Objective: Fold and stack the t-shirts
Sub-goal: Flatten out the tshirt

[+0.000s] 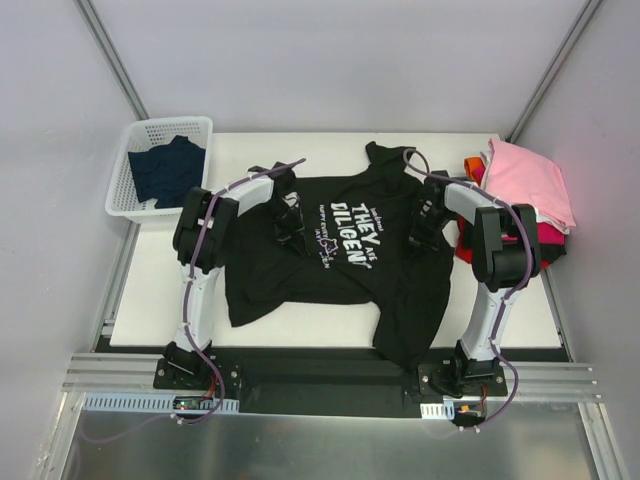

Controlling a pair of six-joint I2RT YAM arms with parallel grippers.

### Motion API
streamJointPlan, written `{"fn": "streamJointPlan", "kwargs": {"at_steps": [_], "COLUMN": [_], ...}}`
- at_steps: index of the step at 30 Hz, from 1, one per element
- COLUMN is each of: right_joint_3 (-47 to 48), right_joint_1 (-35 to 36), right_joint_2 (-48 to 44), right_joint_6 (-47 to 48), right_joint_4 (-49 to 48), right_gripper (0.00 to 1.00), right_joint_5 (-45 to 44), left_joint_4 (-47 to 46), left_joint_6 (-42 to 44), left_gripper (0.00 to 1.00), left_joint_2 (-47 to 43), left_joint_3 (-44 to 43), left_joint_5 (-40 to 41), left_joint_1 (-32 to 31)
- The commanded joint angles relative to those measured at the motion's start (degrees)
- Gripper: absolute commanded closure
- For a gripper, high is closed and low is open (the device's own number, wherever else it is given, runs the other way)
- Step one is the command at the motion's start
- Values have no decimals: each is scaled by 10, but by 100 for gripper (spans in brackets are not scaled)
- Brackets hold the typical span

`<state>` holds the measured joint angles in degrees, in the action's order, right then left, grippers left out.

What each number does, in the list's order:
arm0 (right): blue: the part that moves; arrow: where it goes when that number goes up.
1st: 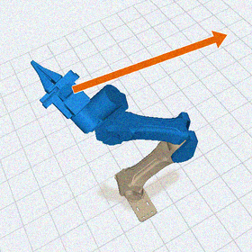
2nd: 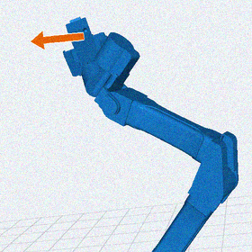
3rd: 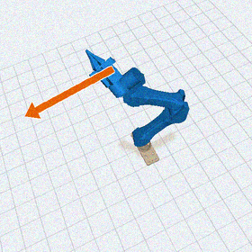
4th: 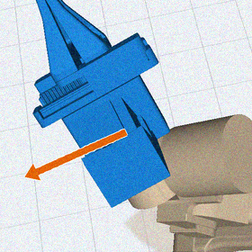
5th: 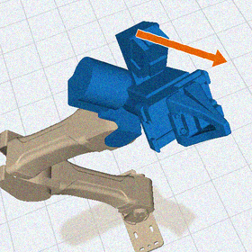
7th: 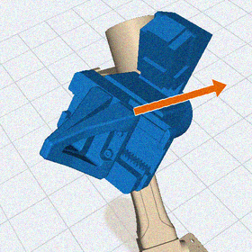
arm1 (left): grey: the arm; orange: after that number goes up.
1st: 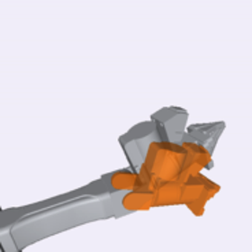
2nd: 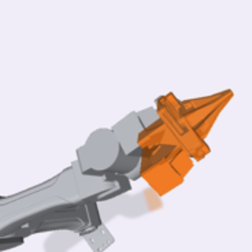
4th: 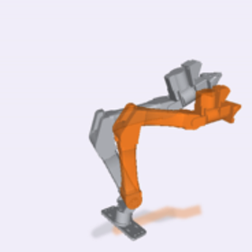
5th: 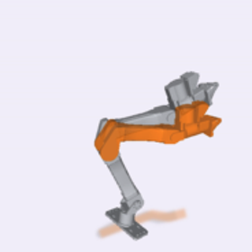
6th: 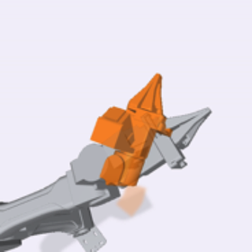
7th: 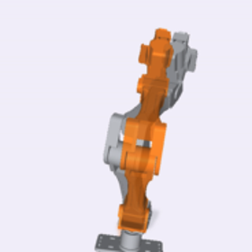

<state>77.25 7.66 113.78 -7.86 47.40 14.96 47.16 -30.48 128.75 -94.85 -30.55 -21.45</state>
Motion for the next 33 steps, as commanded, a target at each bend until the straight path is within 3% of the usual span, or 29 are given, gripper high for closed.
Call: {"fn": "streamJointPlan", "kwargs": {"at_steps": [1,2,3,4,5,6,7,11,15,18,22,27,33], "right_joint_3": [23,21,19,17,16,13,11,-3,-50,-90,-110,-100,-73], "right_joint_1": [-4,-4,-4,-5,-4,-4,-5,-4,-3,-3,5,53,93], "right_joint_2": [-12,-24,-32,-43,-62,-74,-83,-122,-163,-175,-174,-167,-131], "right_joint_6": [30,31,33,35,36,36,38,45,56,58,49,34,18], "right_joint_4": [17,16,15,13,13,13,13,24,16,-4,-20,-21,-20], "right_gripper": [90,87,84,74,69,65,59,57,59,62,74,75,75], "right_joint_5": [28,35,49,54,59,68,73,93,98,99,117,118,115], "left_joint_4": [23,26,35,38,44,51,62,87,87,65,29,20,7], "left_joint_6": [14,12,11,10,8,7,5,-15,-46,-63,-97,-127,-103], "left_gripper": [75,63,57,46,29,4,1,1,1,1,9,9,8], "left_joint_2": [-27,-34,-40,-47,-63,-70,-85,-127,-199,-272,-392,-474,-477], "left_joint_3": [21,14,8,1,-16,-25,-35,-75,-8,110,304,401,441], "left_joint_5": [63,65,79,85,93,103,104,100,92,104,109,148,151], "left_joint_1": [-3,-3,-3,-3,-3,-3,-3,-5,-24,-53,-69,-66,46]}}
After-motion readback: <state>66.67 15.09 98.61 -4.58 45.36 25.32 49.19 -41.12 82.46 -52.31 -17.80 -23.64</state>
